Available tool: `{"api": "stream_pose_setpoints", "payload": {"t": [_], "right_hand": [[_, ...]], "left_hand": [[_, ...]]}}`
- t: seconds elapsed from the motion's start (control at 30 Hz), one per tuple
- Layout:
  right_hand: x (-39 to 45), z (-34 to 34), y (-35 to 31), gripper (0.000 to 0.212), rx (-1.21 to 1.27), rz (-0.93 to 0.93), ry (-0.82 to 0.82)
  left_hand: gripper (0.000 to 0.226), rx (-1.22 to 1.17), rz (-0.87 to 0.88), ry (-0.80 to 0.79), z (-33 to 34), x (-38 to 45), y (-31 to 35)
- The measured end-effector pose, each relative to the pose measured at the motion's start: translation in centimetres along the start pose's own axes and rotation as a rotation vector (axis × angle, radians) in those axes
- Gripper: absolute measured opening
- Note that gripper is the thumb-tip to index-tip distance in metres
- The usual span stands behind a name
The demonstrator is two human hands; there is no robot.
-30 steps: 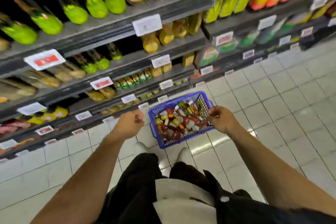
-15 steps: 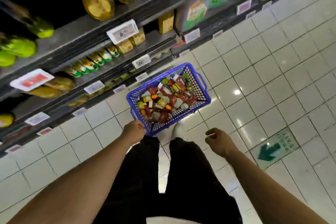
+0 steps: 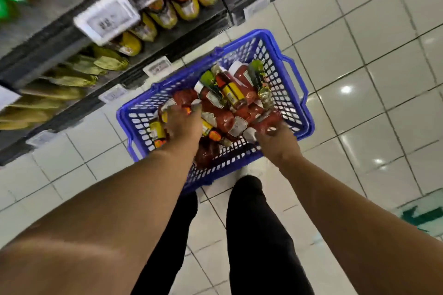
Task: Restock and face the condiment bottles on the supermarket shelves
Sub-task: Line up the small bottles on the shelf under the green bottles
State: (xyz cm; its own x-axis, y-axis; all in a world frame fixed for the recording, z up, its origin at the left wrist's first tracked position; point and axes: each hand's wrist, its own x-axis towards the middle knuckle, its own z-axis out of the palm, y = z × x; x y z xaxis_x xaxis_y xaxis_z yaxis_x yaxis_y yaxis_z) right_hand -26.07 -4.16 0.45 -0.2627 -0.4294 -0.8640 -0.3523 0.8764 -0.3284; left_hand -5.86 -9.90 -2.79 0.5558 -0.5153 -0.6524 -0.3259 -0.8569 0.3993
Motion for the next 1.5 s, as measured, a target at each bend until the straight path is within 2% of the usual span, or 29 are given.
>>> {"api": "stream_pose_setpoints", "payload": {"t": [0.1, 0.27, 0.33, 0.4, 0.47, 0.57, 0.73, 0.9, 1.03, 1.17, 1.23, 1.3, 1.4, 1.5], "right_hand": [[5.5, 0.5, -0.6, 0.036, 0.09, -0.019, 0.077], [12.8, 1.5, -1.5, 0.063, 0.351, 0.088, 0.127], [14.4, 2.0, -2.0, 0.081, 0.387, 0.132, 0.117], [15.2, 2.3, -2.4, 0.088, 0.415, 0.159, 0.11], [15.6, 2.4, -2.7, 0.08, 0.355, 0.143, 0.13], [15.7, 2.5, -2.3, 0.063, 0.232, 0.066, 0.185], [14.8, 2.8, -1.4, 0.059, 0.337, 0.046, 0.148], [13.1, 3.1, -0.8, 0.04, 0.57, 0.072, 0.116], [10.8, 2.4, -0.4, 0.035, 0.67, 0.087, 0.076], [6.9, 1.2, 0.5, 0.029, 0.643, 0.084, 0.115], [4.6, 0.6, 0.8, 0.038, 0.594, 0.063, 0.157], [2.2, -0.1, 0.9, 0.043, 0.525, 0.026, 0.224], [-2.0, -1.4, 0.7, 0.029, 0.479, -0.055, 0.285], [-7.5, -2.9, -0.1, 0.038, 0.364, -0.145, 0.279]], "left_hand": [[0.058, 0.048, 0.051, 0.097, 5.3, 3.3, 2.1], [0.09, 0.006, -0.021, 0.127, 9.8, 7.0, 4.3], [0.093, -0.026, -0.006, 0.15, 10.4, 7.2, 4.2], [0.088, -0.115, -0.014, 0.171, 10.6, 7.4, 3.8], [0.079, -0.185, -0.057, 0.151, 10.4, 7.6, 3.5], [0.069, -0.153, -0.098, 0.089, 9.6, 7.9, 3.2], [0.043, -0.053, 0.07, -0.099, 9.4, 8.8, 2.9], [0.036, -0.093, 0.107, -0.145, 9.6, 7.6, 2.6], [0.029, -0.162, 0.086, -0.158, 8.2, 6.1, 1.8], [0.026, -0.247, 0.138, -0.147, 4.5, 4.3, 1.5], [0.029, -0.306, 0.128, -0.157, 2.3, 3.4, 1.7], [0.032, -0.361, 0.109, -0.196, -0.1, 2.6, 1.6], [0.035, -0.379, 0.092, -0.238, -4.2, 0.6, 2.1], [0.037, -0.454, 0.102, -0.35, -9.3, -2.6, 3.4]]}}
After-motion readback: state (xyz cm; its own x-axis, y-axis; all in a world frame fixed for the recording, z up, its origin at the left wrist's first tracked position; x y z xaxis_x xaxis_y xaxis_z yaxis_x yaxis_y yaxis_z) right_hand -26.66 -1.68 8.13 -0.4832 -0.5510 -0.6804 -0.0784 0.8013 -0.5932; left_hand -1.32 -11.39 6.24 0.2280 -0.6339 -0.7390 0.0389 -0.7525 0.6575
